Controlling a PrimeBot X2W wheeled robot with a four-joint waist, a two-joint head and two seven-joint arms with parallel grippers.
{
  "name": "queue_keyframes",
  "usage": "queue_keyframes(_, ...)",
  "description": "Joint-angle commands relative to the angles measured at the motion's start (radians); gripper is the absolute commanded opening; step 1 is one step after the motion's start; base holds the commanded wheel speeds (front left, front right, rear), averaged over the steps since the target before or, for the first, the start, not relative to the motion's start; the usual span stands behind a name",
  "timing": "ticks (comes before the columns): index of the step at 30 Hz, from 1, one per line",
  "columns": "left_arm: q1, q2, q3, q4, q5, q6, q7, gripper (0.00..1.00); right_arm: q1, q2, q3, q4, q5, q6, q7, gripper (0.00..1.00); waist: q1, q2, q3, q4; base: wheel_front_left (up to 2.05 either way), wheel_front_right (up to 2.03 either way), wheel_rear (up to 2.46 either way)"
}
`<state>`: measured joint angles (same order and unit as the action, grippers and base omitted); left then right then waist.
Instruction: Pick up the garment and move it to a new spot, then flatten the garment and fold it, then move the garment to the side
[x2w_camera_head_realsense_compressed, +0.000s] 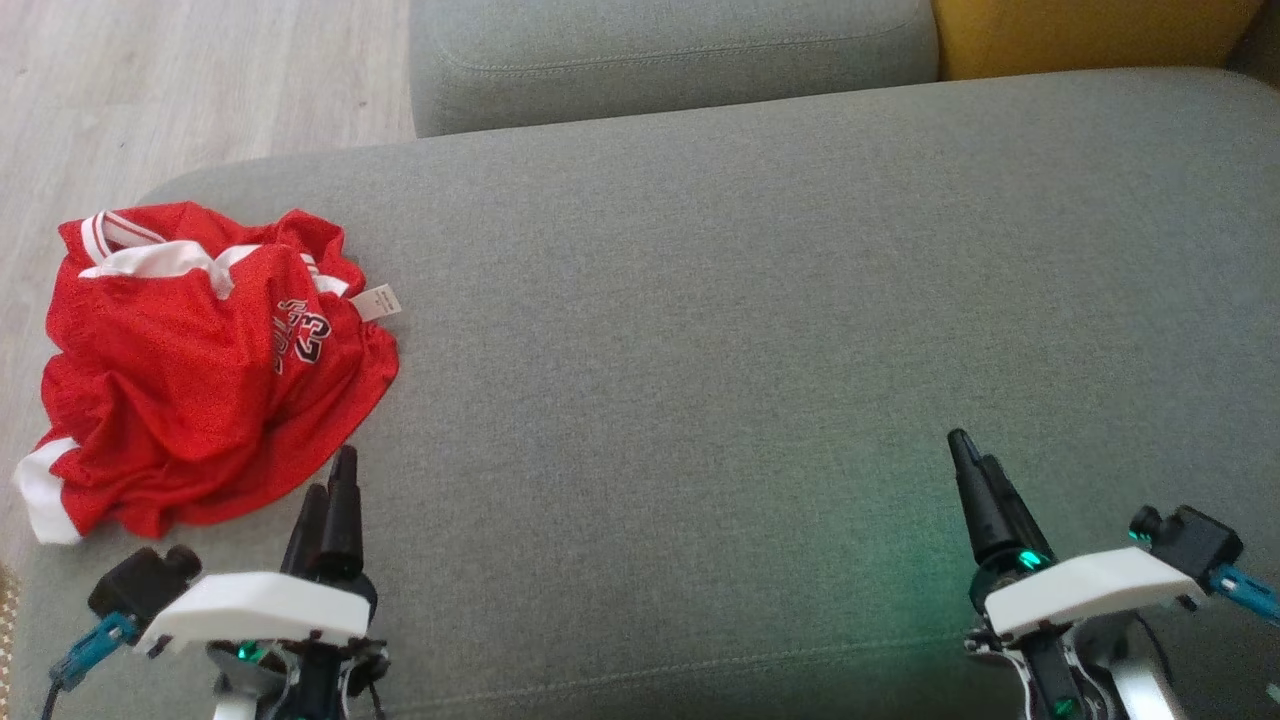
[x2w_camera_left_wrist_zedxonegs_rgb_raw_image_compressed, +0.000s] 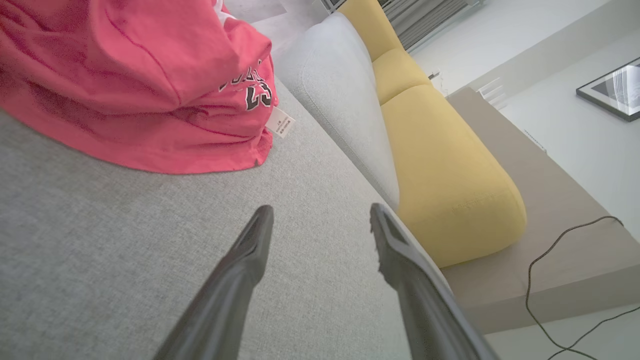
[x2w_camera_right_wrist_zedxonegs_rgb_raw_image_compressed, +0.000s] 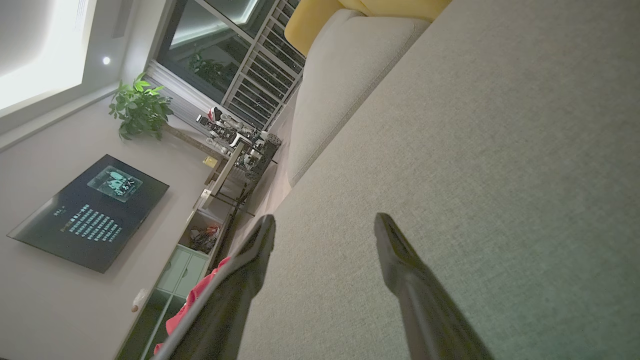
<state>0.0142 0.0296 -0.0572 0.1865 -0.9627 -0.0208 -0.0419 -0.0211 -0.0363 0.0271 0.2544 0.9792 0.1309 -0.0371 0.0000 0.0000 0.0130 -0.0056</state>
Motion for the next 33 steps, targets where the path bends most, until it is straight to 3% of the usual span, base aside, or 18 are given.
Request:
queue_keyframes(1,-0.054,0.012,0.006,-0.044,0.028,0.006,-0.011,1.0,-0.056,-0.008,0.015,-0.043,-0.028,0.0,-0.014,1.0,0.0,0.0,0.0,0.0,0.0,0.0,0.0)
queue_keyframes(33,-0.077,0.041,-0.1,-0.134,0.458,0.117,-0.104,1.0,-0.092,-0.011,0.122,-0.104,-0.458,0.0,-0.108,1.0,0.0,0.0,0.009,-0.006,0.0,0.0,0.0)
